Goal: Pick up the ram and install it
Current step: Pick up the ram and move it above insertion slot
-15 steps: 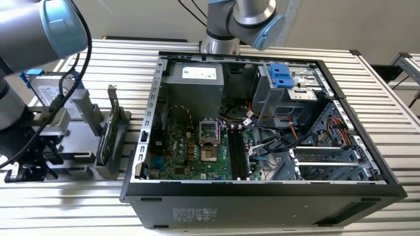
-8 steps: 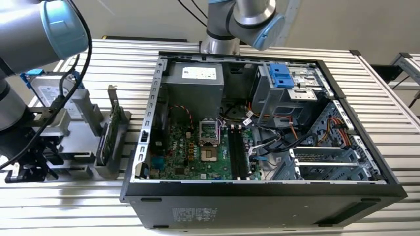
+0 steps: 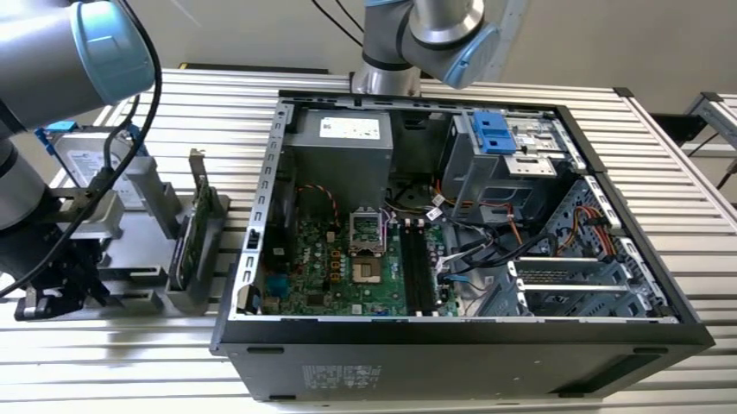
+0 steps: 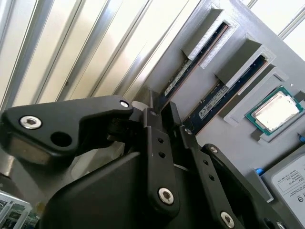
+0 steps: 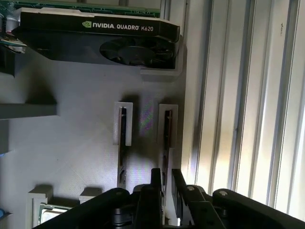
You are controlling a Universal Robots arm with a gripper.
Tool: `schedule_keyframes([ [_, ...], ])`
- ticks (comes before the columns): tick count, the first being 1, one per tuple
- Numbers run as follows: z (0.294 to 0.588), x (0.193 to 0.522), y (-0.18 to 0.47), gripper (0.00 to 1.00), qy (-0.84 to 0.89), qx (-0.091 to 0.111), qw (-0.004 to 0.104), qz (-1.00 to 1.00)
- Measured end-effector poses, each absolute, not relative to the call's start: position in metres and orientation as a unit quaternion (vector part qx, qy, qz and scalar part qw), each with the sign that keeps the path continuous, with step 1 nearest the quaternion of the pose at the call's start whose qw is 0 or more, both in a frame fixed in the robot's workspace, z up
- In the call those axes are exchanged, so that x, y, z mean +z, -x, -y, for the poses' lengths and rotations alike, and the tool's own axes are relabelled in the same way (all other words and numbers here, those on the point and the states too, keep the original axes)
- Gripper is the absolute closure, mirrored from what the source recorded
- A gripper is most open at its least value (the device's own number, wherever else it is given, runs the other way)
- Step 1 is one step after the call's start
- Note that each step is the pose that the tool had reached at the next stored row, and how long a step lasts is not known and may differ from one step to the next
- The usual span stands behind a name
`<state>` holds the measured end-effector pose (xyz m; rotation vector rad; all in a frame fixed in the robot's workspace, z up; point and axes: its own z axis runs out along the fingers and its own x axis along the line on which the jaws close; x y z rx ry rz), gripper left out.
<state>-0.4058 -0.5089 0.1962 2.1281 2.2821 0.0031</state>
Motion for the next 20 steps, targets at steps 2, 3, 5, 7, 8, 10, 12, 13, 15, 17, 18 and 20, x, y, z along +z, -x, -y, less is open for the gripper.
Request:
schedule_keyframes([
  [2, 0.5089, 0.1962, 0.4058, 1.0, -0.682, 0.001, 0.011, -0.731],
  [3, 0.5089, 0.1962, 0.4058, 1.0, -0.682, 0.001, 0.011, -0.731],
  [5, 0.5089, 0.1962, 0.4058, 1.0, -0.682, 0.001, 0.011, -0.731],
  [7, 0.5089, 0.1962, 0.4058, 1.0, -0.682, 0.001, 0.011, -0.731],
  [8, 0.5089, 0.1962, 0.4058, 1.0, -0.682, 0.001, 0.011, -0.731],
  [10, 0.5089, 0.1962, 0.4058, 1.0, -0.682, 0.001, 0.011, -0.731],
  [12, 0.5089, 0.1963, 0.4057, 1.0, -0.682, 0.001, 0.011, -0.731],
  [13, 0.5089, 0.1963, 0.4057, 1.0, -0.682, 0.001, 0.011, -0.731],
  [15, 0.5089, 0.1963, 0.4058, 1.0, -0.682, 0.0, 0.011, -0.731],
  [17, 0.5089, 0.1963, 0.4058, 1.0, -0.682, 0.0, 0.011, -0.731],
  [18, 0.5089, 0.1962, 0.4057, 1.0, -0.682, 0.0, 0.011, -0.731],
  [20, 0.5089, 0.1963, 0.4058, 1.0, -0.682, 0.0, 0.011, -0.731],
])
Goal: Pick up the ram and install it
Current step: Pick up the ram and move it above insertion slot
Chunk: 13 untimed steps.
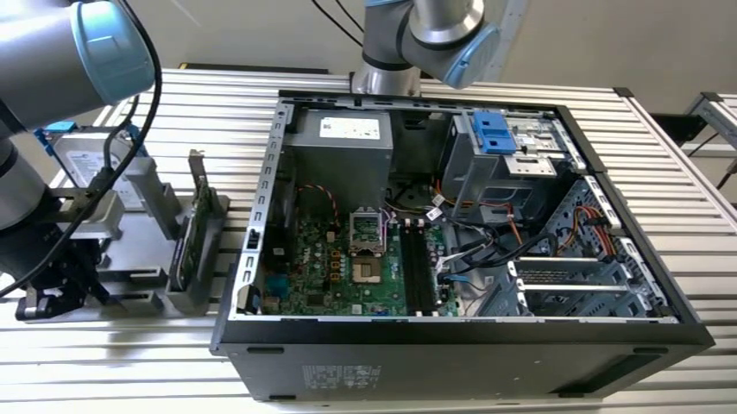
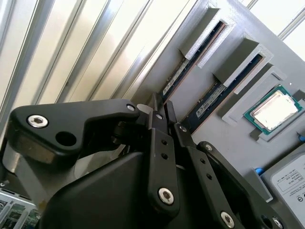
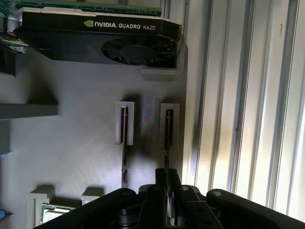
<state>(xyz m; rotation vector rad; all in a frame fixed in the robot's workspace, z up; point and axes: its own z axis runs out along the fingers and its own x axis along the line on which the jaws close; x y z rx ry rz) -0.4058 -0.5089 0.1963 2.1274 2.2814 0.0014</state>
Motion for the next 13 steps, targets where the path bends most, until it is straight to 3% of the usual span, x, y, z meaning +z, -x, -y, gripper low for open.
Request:
schedule_keyframes([
  [13, 0.509, 0.212, 0.406, 1.0, -0.682, 0.0, 0.011, -0.731],
])
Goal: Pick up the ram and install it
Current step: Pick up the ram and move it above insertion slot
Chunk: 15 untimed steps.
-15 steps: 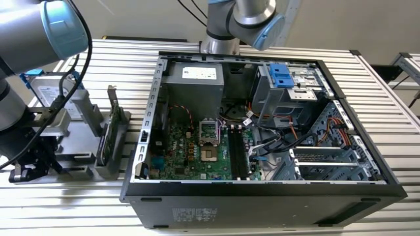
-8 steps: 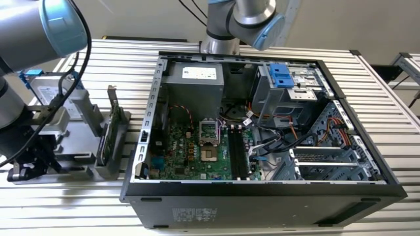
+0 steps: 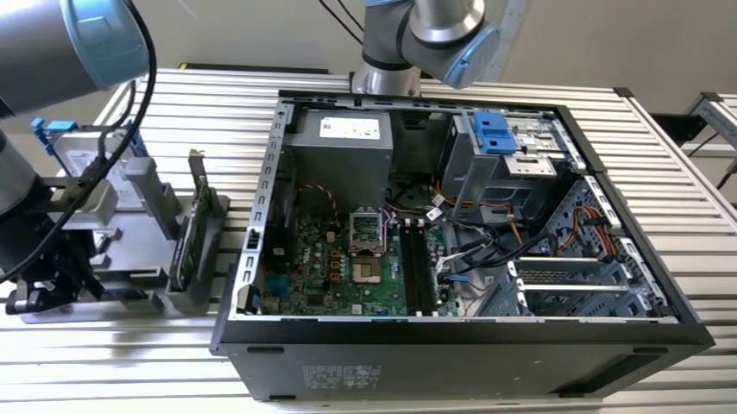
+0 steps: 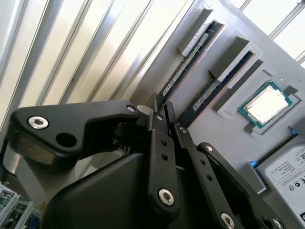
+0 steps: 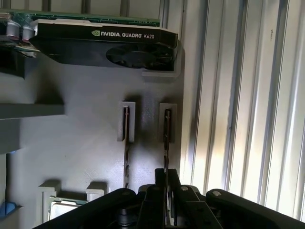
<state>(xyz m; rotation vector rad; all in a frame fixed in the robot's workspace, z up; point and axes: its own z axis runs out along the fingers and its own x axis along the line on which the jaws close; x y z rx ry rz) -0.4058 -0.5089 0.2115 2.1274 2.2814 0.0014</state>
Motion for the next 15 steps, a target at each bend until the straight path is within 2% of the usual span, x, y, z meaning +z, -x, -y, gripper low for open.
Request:
schedule_keyframes([
  [15, 0.509, 0.229, 0.406, 1.0, -0.682, 0.0, 0.011, -0.731],
])
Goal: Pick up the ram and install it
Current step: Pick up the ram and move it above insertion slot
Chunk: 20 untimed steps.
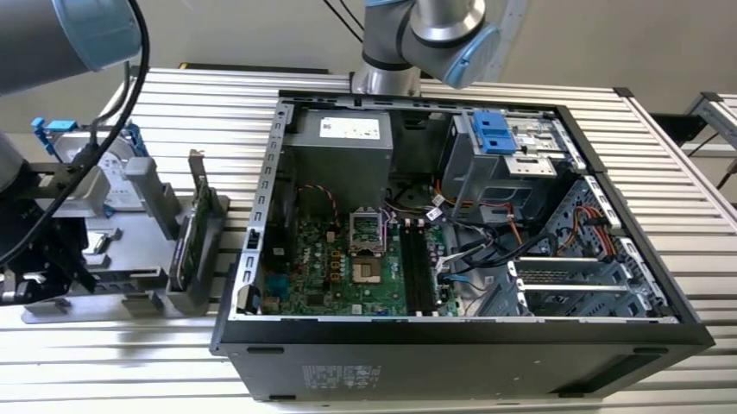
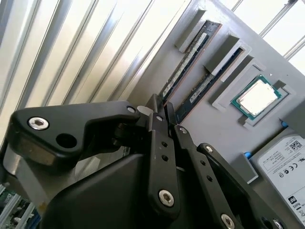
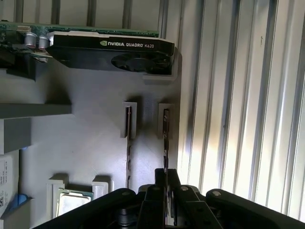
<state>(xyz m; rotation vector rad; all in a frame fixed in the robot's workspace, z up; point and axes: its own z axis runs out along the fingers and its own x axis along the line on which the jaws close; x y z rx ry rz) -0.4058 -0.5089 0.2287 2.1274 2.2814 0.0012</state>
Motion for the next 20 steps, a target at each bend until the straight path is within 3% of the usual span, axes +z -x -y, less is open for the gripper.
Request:
schedule_keyframes([
  [20, 0.509, 0.254, 0.406, 1.0, -0.682, 0.0, 0.011, -0.731],
])
